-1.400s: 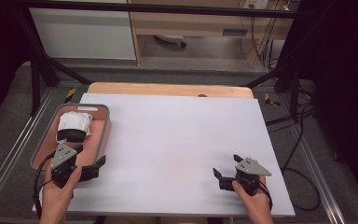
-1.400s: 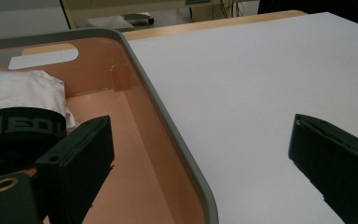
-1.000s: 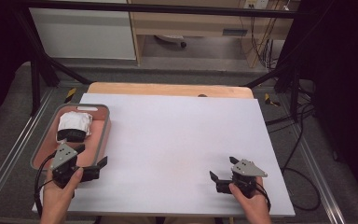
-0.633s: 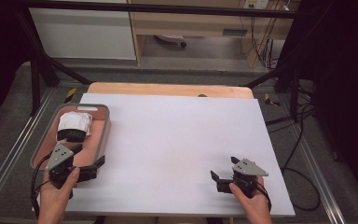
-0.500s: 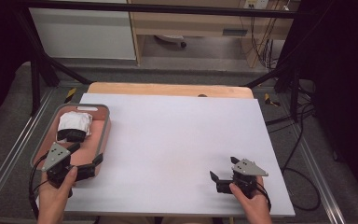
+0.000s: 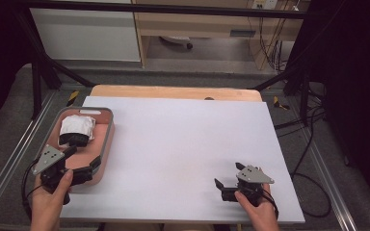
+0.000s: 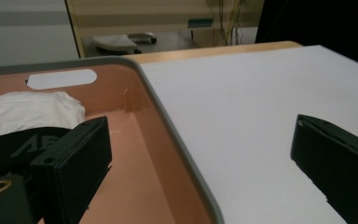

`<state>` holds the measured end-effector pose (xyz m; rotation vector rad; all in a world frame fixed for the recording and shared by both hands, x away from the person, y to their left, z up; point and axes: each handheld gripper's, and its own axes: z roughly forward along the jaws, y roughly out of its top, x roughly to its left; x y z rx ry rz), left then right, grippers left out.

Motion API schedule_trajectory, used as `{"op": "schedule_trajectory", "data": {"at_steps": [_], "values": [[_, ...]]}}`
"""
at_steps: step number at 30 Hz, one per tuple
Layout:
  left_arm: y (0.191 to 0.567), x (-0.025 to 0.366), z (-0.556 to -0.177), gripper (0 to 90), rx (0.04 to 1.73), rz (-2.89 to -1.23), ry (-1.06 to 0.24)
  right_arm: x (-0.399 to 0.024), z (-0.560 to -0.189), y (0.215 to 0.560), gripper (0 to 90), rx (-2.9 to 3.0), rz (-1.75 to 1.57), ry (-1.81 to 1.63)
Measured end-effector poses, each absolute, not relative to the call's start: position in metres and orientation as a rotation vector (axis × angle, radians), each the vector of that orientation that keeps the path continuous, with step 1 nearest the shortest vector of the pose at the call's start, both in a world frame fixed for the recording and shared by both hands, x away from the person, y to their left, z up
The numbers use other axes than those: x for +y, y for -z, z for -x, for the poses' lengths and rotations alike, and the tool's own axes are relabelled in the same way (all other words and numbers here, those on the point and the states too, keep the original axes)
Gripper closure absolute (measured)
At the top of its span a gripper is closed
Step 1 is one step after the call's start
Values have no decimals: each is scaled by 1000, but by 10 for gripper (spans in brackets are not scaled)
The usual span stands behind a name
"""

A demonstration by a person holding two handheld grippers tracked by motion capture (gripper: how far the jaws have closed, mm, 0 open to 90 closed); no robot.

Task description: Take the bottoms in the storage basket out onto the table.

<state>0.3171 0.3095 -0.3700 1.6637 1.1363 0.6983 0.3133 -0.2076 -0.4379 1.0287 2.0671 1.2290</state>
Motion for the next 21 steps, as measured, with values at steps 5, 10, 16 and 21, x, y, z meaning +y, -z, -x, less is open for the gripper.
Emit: {"op": "schedule_trajectory", "data": {"at_steps": [5,10,16,21], "values": [[362,311,-326,58,1162,-1676,-690,-210,-314,439,61,2070,-1031,-1231],[341,306,-344,58,1151,-1742,-768,-212,-311,437,60,2062,-1022,-1255],[327,303,-371,60,1139,-1813,-801,-210,-311,436,60,2062,-1021,-1249],[337,310,-392,68,1185,-1777,-746,-210,-311,438,60,2071,-1019,-1235]]}}
